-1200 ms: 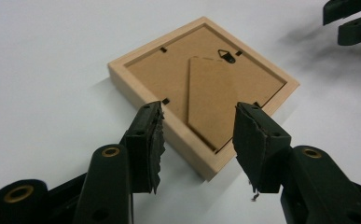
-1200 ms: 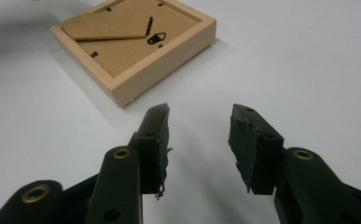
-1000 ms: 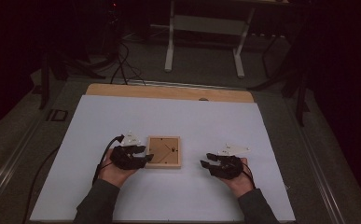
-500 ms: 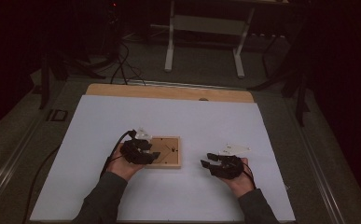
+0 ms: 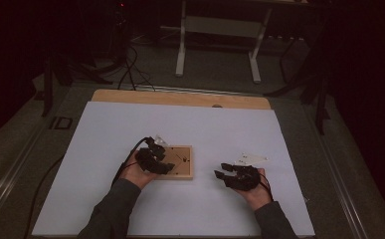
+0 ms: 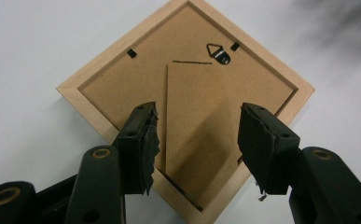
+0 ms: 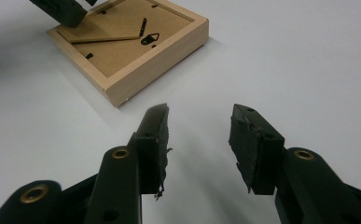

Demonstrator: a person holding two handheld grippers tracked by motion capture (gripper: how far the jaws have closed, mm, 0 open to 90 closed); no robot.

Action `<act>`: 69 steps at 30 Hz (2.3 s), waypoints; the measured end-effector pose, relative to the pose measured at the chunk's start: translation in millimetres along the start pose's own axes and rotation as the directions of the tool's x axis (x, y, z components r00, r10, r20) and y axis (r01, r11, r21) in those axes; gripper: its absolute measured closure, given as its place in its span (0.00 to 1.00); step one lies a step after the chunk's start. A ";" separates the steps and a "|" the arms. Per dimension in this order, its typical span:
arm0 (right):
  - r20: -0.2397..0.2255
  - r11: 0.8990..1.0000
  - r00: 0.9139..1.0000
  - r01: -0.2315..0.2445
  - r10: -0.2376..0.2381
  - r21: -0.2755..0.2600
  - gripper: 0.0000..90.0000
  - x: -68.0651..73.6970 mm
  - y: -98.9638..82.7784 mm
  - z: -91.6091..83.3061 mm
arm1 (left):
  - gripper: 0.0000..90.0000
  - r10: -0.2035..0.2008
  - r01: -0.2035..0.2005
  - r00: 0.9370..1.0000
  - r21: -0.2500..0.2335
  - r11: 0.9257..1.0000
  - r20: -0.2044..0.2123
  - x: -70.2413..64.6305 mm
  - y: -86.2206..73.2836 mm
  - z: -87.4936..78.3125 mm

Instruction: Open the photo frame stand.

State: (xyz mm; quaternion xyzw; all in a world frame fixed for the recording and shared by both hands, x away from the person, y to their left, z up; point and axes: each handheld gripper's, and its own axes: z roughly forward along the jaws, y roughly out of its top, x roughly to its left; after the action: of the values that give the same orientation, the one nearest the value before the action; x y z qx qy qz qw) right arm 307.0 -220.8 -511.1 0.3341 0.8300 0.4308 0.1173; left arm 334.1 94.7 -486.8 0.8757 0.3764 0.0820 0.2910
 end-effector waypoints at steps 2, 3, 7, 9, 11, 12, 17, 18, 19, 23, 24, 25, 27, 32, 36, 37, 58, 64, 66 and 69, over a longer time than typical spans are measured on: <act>0.000 1.000 1.000 -0.001 0.001 0.000 0.62 -0.3 -0.1 -0.1 | 0.53 0.006 -0.006 1.000 0.017 1.000 0.004 -0.2 0.3 1.8; 0.000 1.000 1.000 -0.002 0.002 0.000 0.62 -0.3 -0.1 -0.1 | 0.53 0.004 -0.004 1.000 0.020 1.000 -0.001 -0.6 0.2 3.0; -0.001 1.000 1.000 -0.004 0.004 0.000 0.62 -0.3 -0.4 0.3 | 0.52 0.009 -0.009 1.000 0.036 0.999 0.000 -2.0 0.1 5.8; -0.001 1.000 1.000 -0.003 0.003 0.000 0.62 -0.4 -0.5 0.6 | 0.52 0.015 -0.015 1.000 0.040 0.999 0.002 -3.0 0.3 6.6; -0.002 1.000 1.000 -0.003 0.003 -0.002 0.62 0.1 -0.3 0.5 | 0.52 0.018 -0.017 1.000 0.042 0.999 -0.006 -3.5 0.3 6.8; -0.003 1.000 1.000 0.000 0.000 -0.002 0.62 0.3 -0.1 0.5 | 0.52 0.017 -0.017 1.000 0.041 0.999 -0.002 -3.3 0.0 6.8; -0.011 1.000 1.000 0.006 -0.006 -0.015 0.67 5.0 2.4 3.1 | 0.53 0.021 -0.021 1.000 0.048 0.999 -0.006 -4.0 -2.4 8.9; -0.016 1.000 1.000 0.009 -0.009 -0.018 0.71 6.4 3.2 4.0 | 0.53 0.024 -0.023 1.000 0.049 0.999 -0.008 -4.0 -2.9 9.3; -0.021 1.000 1.000 0.011 -0.011 -0.022 0.76 8.5 4.0 4.9 | 0.53 0.022 -0.021 1.000 0.049 0.999 -0.009 -4.1 -3.0 9.2; -0.034 0.998 0.999 0.041 -0.042 -0.036 0.92 18.3 8.7 10.3 | 0.55 0.027 -0.026 1.000 0.053 0.998 -0.016 -5.3 -2.8 9.3; -0.035 0.998 0.998 0.046 -0.048 -0.039 0.94 20.3 9.6 11.5 | 0.55 0.025 -0.024 1.000 0.051 0.998 -0.018 -5.6 -3.0 9.3; -0.035 0.998 0.998 0.054 -0.055 -0.044 0.97 23.2 11.1 13.6 | 0.55 0.028 -0.027 0.999 0.052 0.998 -0.021 -5.9 -3.1 9.3; -0.037 0.997 0.998 0.054 -0.055 -0.050 0.99 26.3 13.2 17.6 | 0.56 0.027 -0.026 0.999 0.052 0.998 -0.024 -6.2 -3.1 9.3; -0.056 0.997 0.997 0.059 -0.061 -0.041 1.00 36.6 17.4 32.8 | 0.56 0.029 -0.027 0.999 0.049 0.998 -0.029 -7.1 -3.6 9.4; -0.068 0.997 0.996 0.062 -0.065 -0.039 1.00 42.3 19.5 42.2 | 0.57 0.031 -0.029 0.999 0.049 0.998 -0.037 -7.9 -3.4 9.5; -0.073 0.997 0.995 0.061 -0.064 -0.041 1.00 44.3 20.8 44.4 | 0.57 0.032 -0.030 0.999 0.049 0.998 -0.038 -7.8 -3.4 9.5; -0.089 0.995 0.991 0.104 -0.104 -0.003 1.00 57.1 26.9 65.2 | 0.57 0.017 -0.015 0.999 0.049 0.999 -0.038 -8.5 -0.2 6.4; -0.096 0.994 0.990 0.106 -0.106 0.000 1.00 56.1 27.6 65.6 | 0.57 0.011 -0.009 0.999 0.042 0.999 -0.037 -8.1 3.3 3.5; -0.097 0.994 0.990 0.108 -0.107 0.004 1.00 56.0 28.0 65.6 | 0.57 0.013 -0.012 0.999 0.041 0.999 -0.038 -7.9 5.2 2.0; -0.100 0.994 0.989 0.109 -0.108 0.005 1.00 55.7 28.5 65.8 | 0.57 0.012 -0.010 0.999 0.036 0.999 -0.041 -8.1 8.6 -0.5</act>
State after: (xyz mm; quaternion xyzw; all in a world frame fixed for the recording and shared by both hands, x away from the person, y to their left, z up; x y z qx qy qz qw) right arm 310.0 -130.8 -522.9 0.2672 0.8541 0.4356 0.0970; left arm 333.4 84.5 -480.8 0.8809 0.3789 0.0948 0.2672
